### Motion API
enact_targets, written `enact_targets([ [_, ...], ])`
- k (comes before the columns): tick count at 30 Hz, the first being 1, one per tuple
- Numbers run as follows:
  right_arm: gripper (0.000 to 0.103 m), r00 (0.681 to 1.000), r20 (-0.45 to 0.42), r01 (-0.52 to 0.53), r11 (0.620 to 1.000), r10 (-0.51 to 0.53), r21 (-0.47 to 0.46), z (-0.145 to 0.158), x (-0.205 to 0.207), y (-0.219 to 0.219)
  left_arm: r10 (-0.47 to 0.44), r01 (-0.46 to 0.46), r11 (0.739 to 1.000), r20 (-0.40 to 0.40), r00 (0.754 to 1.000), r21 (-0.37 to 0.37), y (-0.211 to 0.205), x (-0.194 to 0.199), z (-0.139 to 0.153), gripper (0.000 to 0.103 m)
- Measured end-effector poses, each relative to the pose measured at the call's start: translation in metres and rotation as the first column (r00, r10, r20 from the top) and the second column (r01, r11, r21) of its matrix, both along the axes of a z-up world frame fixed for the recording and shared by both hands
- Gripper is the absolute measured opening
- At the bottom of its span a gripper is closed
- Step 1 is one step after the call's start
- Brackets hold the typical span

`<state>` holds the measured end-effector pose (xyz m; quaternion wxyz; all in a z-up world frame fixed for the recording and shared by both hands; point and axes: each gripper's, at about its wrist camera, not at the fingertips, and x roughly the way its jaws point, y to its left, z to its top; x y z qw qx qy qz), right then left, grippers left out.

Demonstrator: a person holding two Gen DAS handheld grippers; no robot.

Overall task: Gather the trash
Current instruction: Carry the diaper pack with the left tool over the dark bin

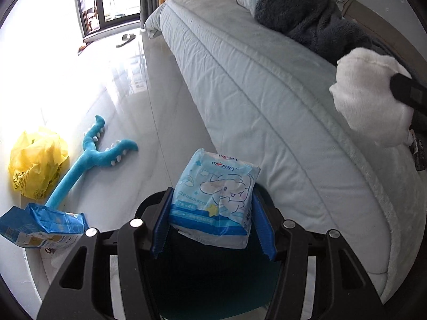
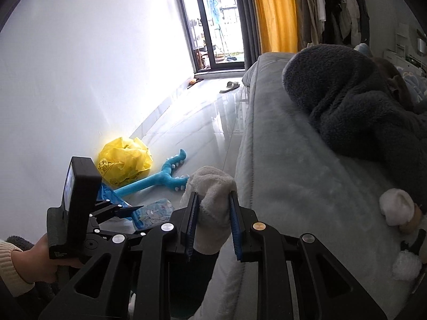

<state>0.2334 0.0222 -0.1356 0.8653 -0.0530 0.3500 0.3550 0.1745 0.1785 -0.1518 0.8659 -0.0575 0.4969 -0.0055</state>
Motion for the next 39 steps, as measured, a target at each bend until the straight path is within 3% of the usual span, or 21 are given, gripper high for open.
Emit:
enact_targets([
  [16,0.023,0.992,-0.109,-0.074,0.994,0.065,-0.084,-0.042,0.003,0.071,0.002,-0.022,0.997,-0.255,0.967,-0.074,0.045,-0.014,-0.056,0.062],
  [21,0.023,0.987,-0.146,-0.091,0.989,0.074,-0.120,-0.056,0.002,0.087,0.007,-0.031,0.996,-0.271,0.963,-0.083,0.057,-0.020,-0.059,0.078],
  [29,0.023,0.976,-0.206,-0.112,0.979,0.076,-0.172,-0.085,0.001,0.108,0.033,-0.052,0.994,-0.198,0.980,-0.096,0.070,-0.029,-0.037,0.083],
  [39,0.023,0.955,-0.290,-0.132,0.969,0.067,-0.208,-0.120,0.000,0.129,0.085,-0.083,0.995,0.034,0.996,-0.060,0.090,-0.043,0.012,0.083],
])
